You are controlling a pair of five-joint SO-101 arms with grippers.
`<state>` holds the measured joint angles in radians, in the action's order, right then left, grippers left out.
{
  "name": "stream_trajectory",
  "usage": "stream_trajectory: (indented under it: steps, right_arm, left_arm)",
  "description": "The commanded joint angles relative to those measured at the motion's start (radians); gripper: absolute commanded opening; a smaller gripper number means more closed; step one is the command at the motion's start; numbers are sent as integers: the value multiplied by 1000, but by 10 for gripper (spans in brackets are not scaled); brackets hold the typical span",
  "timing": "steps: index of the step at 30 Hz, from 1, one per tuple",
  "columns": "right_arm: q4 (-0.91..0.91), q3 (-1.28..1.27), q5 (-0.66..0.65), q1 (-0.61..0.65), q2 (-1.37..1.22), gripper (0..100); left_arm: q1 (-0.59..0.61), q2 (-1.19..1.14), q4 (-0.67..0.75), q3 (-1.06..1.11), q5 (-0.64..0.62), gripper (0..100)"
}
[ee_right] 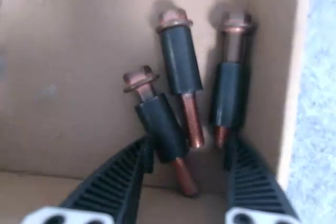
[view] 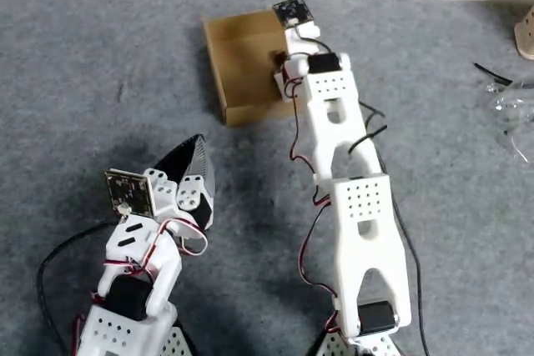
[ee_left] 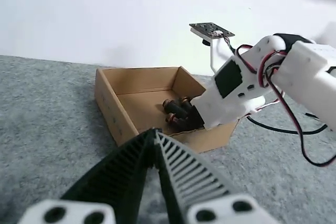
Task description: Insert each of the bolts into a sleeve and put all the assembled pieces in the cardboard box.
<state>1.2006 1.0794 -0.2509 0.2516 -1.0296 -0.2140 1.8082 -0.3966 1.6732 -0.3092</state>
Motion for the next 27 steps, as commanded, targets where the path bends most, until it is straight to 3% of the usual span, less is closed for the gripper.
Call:
stream_trajectory:
  steps: [1,8,14,27]
  right_arm:
    - [102,145,-9,5,51,196]
    - [335,478,-9,8,53,196]
    - [519,733,69,22,84,196]
    - [565,688,98,27,400,196]
  left_arm:
    - [-15,12,15,22,-8,7]
    - [-15,12,15,22,-8,7]
    - [-15,12,15,22,-6,7]
    - [-15,12,14,22,-6,7]
